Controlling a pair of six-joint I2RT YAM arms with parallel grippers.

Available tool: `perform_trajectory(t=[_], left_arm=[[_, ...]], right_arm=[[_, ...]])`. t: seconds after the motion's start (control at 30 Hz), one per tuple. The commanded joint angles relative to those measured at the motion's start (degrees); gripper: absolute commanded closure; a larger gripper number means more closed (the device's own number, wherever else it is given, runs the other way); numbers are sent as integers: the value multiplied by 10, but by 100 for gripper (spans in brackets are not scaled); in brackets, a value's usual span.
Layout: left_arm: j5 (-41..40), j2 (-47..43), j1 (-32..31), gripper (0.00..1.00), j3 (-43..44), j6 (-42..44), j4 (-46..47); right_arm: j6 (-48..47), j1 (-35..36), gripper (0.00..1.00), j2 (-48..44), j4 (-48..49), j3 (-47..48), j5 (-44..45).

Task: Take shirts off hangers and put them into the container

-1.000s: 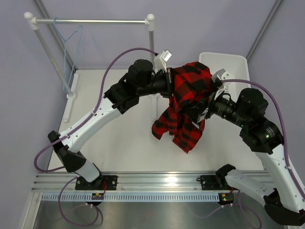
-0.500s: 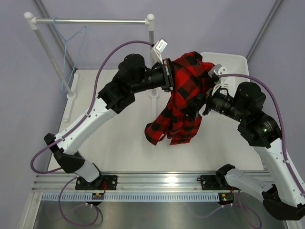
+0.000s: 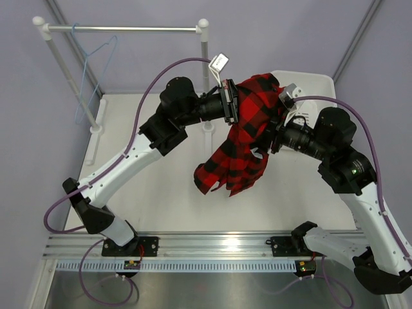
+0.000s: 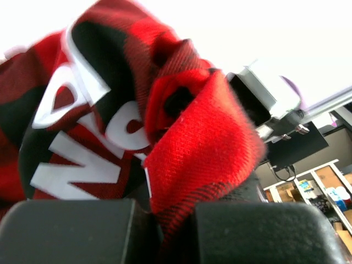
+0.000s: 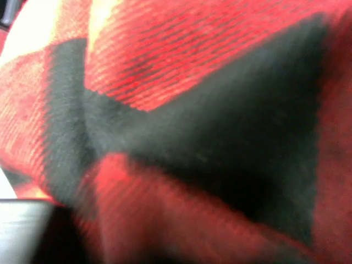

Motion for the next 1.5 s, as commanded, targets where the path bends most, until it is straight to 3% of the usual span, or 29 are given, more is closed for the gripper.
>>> perform_trajectory(t=[0.0, 0.03, 0.1, 0.17, 0.27, 0.3, 0.33, 0.53, 0.63, 0.7, 0.97, 1.13, 1.23, 1.27, 1.47], left_arm=[[37, -14, -9, 100, 3, -31, 110], [36, -13, -9, 100, 8, -29, 108], [30, -10, -9, 100, 19, -8, 80], [22, -9, -9, 100, 42, 23, 35], [4, -9, -2, 99, 59, 58, -13], [-9, -10, 0, 95, 60, 72, -26], [-18, -12, 3, 81, 69, 107, -72], [-108, -49, 3, 48, 41, 207, -188], [-128, -74, 3, 10, -7, 244, -208], [-161, -108, 3, 1, -50, 264, -216], [-327, -240, 1, 1, -134, 334, -261], [-336, -314, 2, 1, -169, 389, -265], [-280, -367, 1, 1, -246, 382, -189], [-259, -389, 2, 1, -290, 370, -154], [-232, -423, 0, 1, -382, 329, -112]], right_arm=[[9, 11, 70, 2, 28, -5, -36], [8, 11, 79, 0, 27, -5, -33], [8, 11, 85, -2, 17, 0, -28], [8, 11, 100, -1, 7, 5, -23], [9, 11, 100, -3, -6, 10, -15], [9, 12, 100, -7, -9, 12, -13], [11, 11, 100, -9, -10, 13, -6], [14, 11, 100, -8, -42, 42, 31], [13, 11, 100, -15, -41, 42, 43], [17, 11, 100, -20, -36, 39, 50], [33, 11, 100, -14, -35, 44, 129], [-7, 10, 100, -1, -11, 87, 235], [-94, 10, 100, -10, 83, 68, 273], [-125, 10, 100, -10, 146, 57, 321], [-237, 10, 100, 50, 354, 59, 402]])
